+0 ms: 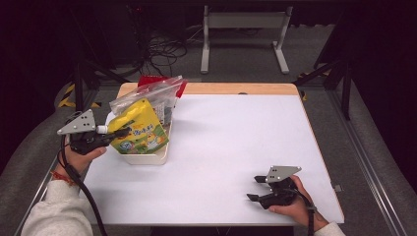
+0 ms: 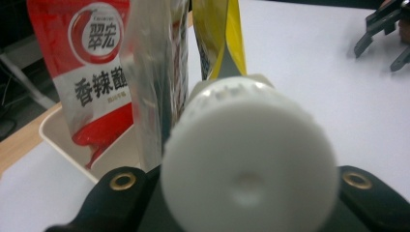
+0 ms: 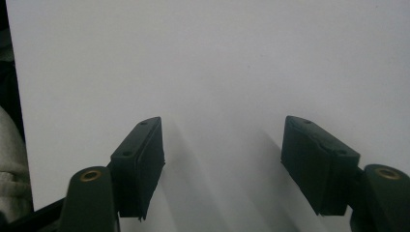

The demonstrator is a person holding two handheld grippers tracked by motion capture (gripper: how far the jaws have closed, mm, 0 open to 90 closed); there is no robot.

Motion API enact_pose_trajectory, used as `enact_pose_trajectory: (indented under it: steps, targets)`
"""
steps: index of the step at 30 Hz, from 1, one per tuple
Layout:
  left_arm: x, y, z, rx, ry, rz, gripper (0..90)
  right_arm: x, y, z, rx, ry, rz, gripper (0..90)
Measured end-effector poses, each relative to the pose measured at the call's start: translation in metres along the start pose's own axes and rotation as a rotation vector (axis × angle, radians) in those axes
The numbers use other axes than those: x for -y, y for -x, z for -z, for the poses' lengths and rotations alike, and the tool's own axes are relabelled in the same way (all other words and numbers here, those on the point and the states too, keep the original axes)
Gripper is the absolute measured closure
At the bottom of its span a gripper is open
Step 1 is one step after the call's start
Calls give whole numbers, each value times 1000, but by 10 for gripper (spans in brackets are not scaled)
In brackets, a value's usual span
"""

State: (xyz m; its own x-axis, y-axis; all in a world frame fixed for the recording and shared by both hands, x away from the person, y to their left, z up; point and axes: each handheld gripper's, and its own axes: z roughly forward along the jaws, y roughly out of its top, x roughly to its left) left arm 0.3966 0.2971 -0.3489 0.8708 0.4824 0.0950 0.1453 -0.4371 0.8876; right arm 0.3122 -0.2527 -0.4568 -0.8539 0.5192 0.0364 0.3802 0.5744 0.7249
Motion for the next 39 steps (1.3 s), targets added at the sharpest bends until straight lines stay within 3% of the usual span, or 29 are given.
enact_pose_trajectory:
  steps: [6, 11, 16, 22, 24, 25, 29, 34, 39]
  targets:
    - [4, -1, 8, -30, -2, 12, 891, 0, 0, 0, -1, 1, -2, 312]
    - [-8, 2, 7, -49, -35, -7, 885, 0, 0, -1, -2, 1, -3, 311]
    - [-12, 0, 5, -61, -39, 3, 875, 0, 0, -1, -1, 0, -1, 307]
    - [-27, 2, 8, -56, -91, -30, 884, 0, 1, -1, -5, 2, -5, 307]
    - [-32, 3, 4, -57, -128, -44, 888, 0, 1, -1, -3, 2, -4, 306]
    - [-34, 5, -1, -78, -158, -41, 891, 0, 0, -1, -3, 0, -2, 304]
    - [-34, 4, -3, -90, -164, -26, 892, 0, 0, -1, -2, 1, -2, 302]
    - [-34, 6, -9, -112, -218, -42, 893, -1, 0, 0, -4, 2, -1, 299]
    - [-38, 9, -12, -107, -231, -52, 894, -1, -1, 0, -2, 9, -1, 299]
